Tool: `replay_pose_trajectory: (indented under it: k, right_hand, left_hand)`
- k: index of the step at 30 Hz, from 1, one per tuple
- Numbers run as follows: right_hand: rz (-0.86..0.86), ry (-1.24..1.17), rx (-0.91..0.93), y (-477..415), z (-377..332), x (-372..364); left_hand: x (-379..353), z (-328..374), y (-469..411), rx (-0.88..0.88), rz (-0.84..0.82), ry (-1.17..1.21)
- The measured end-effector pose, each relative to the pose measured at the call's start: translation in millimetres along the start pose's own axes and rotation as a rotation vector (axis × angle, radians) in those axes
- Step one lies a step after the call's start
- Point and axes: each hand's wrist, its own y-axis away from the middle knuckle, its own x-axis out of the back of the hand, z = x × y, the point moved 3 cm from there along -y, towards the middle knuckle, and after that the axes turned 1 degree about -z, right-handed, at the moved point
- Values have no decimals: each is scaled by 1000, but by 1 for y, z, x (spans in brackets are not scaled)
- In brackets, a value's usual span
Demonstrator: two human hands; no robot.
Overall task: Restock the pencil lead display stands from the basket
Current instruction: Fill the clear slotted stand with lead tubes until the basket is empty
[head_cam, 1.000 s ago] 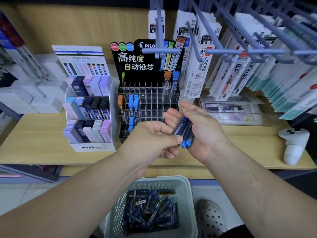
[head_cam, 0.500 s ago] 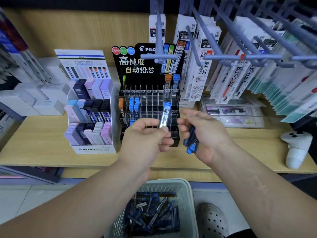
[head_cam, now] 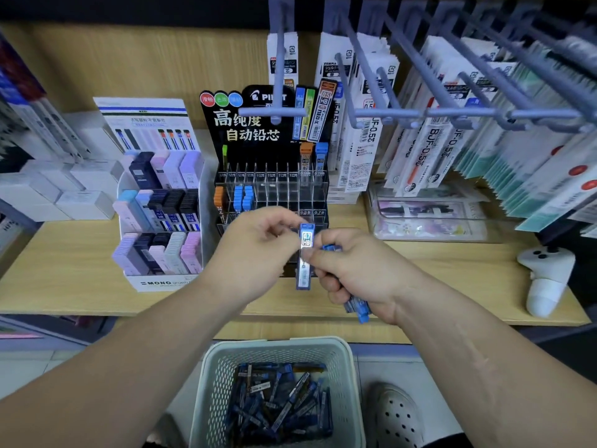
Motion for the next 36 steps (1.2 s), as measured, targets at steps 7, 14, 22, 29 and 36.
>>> replay_pose_trajectory:
  k: [7,14,22,29,36]
  right_hand:
    - [44,8,36,0,-4,11]
    - [148,-137,28,2,-2,31]
    - [127,-167,56,3,-4,33]
    - [115,-175,51,3,-2,34]
    - [112,-204,55,1,-3,32]
  left_hand:
    - [-6,12,-1,-70,78,66]
    - [12,49,-47,-297,267,-97]
    - [-3,62,-95,-416,245,-304]
    - [-2,69,-111,-417,217,-513]
    - [-9,61,-105,-510,191,-650]
